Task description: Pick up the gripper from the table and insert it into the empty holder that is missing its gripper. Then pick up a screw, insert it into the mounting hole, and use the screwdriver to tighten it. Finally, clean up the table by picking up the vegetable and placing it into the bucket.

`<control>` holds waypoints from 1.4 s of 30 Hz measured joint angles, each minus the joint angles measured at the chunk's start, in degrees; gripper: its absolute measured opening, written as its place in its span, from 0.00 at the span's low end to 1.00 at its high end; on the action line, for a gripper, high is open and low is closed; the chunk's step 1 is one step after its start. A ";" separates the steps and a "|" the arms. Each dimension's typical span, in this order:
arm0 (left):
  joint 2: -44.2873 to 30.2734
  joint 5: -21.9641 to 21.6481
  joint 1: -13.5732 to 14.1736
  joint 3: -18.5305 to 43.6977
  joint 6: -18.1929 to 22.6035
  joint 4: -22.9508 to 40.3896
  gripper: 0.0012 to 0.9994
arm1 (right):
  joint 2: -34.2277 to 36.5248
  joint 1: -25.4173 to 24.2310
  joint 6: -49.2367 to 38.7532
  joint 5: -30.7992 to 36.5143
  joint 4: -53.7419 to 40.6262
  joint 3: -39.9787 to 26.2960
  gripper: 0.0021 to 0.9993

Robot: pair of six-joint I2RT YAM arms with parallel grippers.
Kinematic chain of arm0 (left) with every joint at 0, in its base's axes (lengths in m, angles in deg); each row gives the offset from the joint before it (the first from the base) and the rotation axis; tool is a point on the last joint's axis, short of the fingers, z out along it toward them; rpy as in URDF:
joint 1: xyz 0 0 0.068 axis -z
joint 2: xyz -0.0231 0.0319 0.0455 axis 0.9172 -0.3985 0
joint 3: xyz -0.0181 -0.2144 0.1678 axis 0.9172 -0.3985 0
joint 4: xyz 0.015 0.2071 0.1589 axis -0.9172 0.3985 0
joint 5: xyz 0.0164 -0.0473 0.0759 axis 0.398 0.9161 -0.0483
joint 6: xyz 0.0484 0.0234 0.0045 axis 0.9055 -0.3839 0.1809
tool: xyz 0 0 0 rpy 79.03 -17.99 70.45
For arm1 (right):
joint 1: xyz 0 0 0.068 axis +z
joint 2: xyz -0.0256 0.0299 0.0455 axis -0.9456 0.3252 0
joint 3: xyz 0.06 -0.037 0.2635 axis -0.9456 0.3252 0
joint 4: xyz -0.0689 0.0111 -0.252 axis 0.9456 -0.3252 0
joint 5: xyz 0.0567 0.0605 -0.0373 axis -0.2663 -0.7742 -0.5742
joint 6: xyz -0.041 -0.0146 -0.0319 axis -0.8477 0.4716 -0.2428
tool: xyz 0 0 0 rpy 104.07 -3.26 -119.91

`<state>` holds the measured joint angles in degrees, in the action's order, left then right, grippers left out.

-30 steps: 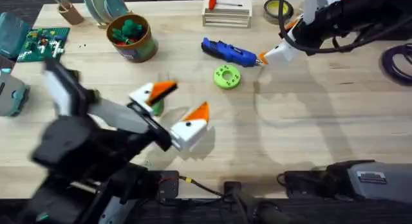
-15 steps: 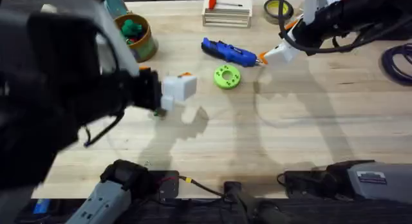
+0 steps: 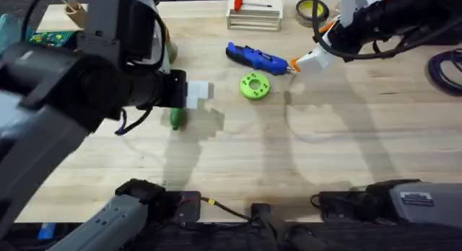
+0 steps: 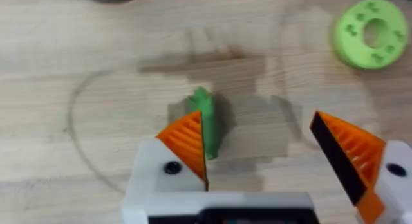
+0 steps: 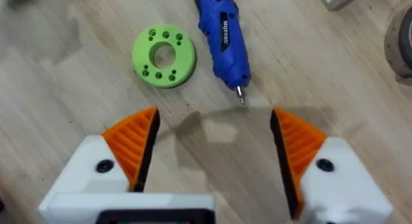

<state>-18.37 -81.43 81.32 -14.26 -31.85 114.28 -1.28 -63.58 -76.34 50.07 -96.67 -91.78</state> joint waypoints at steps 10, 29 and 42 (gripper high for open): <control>-12.36 -2.69 -4.84 0.00 -5.14 3.00 0.99 | -0.02 0.00 -0.02 0.00 -0.04 0.00 0.98; -29.21 -2.86 -6.05 0.00 -7.76 0.19 0.99 | 0.00 0.00 -0.02 0.00 -0.09 0.00 0.98; -29.57 -2.29 -6.07 0.02 -8.99 -0.98 0.24 | 0.00 0.00 -0.02 0.02 -1.25 0.00 0.98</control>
<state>-47.94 -83.73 75.25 -14.24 -40.83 113.30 -1.28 -63.58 -76.36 50.09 -97.92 -91.78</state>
